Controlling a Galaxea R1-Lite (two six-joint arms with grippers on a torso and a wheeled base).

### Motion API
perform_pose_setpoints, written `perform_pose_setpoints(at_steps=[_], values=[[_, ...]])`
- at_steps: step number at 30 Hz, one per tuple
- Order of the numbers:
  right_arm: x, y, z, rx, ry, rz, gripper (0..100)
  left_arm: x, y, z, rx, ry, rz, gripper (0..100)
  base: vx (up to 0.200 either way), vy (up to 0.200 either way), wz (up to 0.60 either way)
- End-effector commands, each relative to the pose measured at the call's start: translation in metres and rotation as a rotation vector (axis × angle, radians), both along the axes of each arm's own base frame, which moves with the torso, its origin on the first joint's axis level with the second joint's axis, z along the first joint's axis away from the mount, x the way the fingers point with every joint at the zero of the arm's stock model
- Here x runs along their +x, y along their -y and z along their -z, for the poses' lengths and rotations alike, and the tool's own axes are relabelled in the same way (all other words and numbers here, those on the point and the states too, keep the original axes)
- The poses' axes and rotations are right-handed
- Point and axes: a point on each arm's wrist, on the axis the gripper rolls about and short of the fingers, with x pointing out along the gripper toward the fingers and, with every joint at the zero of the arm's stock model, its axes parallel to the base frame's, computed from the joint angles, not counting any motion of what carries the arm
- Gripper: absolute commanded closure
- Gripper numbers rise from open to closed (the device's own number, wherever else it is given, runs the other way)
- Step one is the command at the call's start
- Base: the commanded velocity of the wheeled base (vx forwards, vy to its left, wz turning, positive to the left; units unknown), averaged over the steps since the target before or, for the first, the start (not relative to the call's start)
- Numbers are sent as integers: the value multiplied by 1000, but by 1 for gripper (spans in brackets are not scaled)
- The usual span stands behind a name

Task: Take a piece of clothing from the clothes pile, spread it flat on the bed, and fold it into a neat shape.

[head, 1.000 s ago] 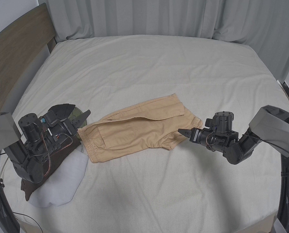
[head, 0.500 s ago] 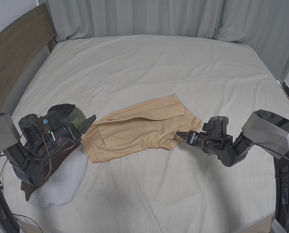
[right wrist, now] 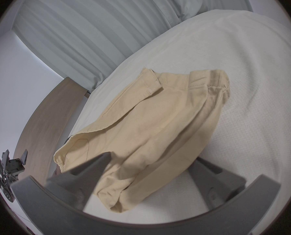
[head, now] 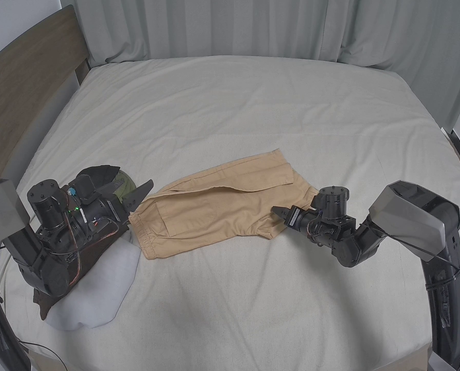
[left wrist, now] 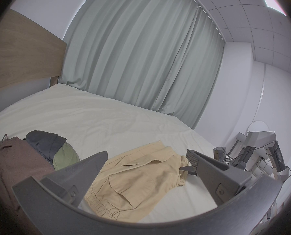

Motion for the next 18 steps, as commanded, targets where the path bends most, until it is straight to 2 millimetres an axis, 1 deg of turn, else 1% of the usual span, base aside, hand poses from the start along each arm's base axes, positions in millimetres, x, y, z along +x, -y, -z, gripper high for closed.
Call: perform_pose_setpoints(at_steps=[1, 12, 18], values=[[1, -1, 4, -1, -6, 0, 100, -1, 2, 0, -1, -2, 6, 0, 0, 0, 0], [1, 2, 3, 5, 10, 6, 100, 0, 2, 1, -1, -6, 7, 0, 0, 0, 0], [-12, 10, -10, 10, 37, 8, 100, 0, 2, 3, 0, -10, 7, 0, 0, 0, 0]])
